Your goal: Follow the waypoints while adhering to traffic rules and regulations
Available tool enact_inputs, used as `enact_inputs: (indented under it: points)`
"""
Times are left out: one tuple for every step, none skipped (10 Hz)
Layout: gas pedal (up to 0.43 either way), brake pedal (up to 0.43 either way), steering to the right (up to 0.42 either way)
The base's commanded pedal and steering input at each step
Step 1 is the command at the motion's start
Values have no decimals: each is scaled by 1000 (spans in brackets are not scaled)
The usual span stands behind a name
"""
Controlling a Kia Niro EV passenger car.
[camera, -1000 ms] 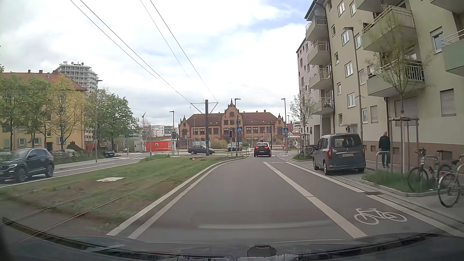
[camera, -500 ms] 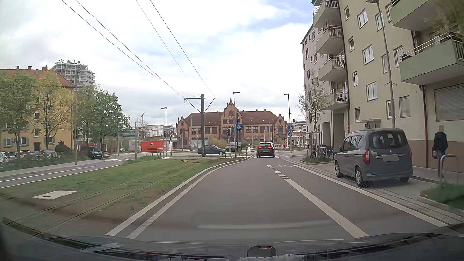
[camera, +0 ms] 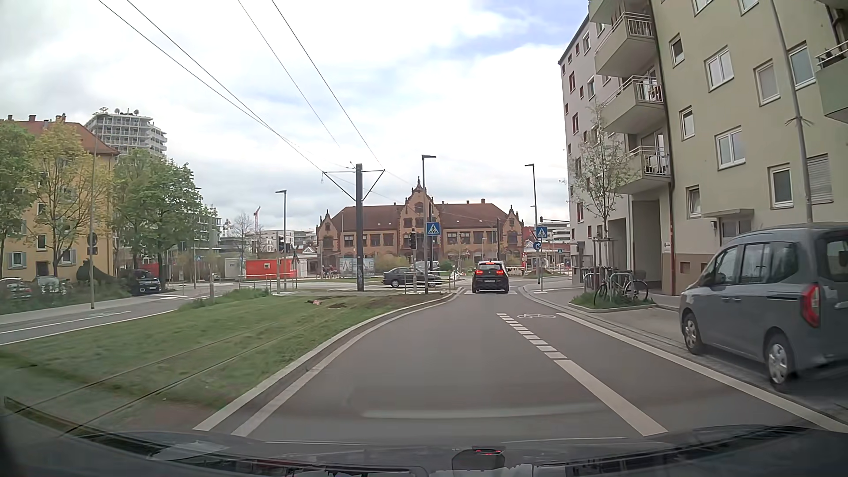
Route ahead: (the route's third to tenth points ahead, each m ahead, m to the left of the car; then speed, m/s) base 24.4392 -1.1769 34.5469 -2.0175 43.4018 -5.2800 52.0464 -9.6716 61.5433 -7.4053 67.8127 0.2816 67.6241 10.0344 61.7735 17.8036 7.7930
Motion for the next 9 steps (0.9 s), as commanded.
enact_inputs:
  points:
    - [0,0,8]
    - [0,0,11]
    - [0,0,14]
    - [0,6,18]
    - [0,37,21]
    - [0,85,25]
    - [0,104,30]
    - [0,128,34]
    - [0,140,38]
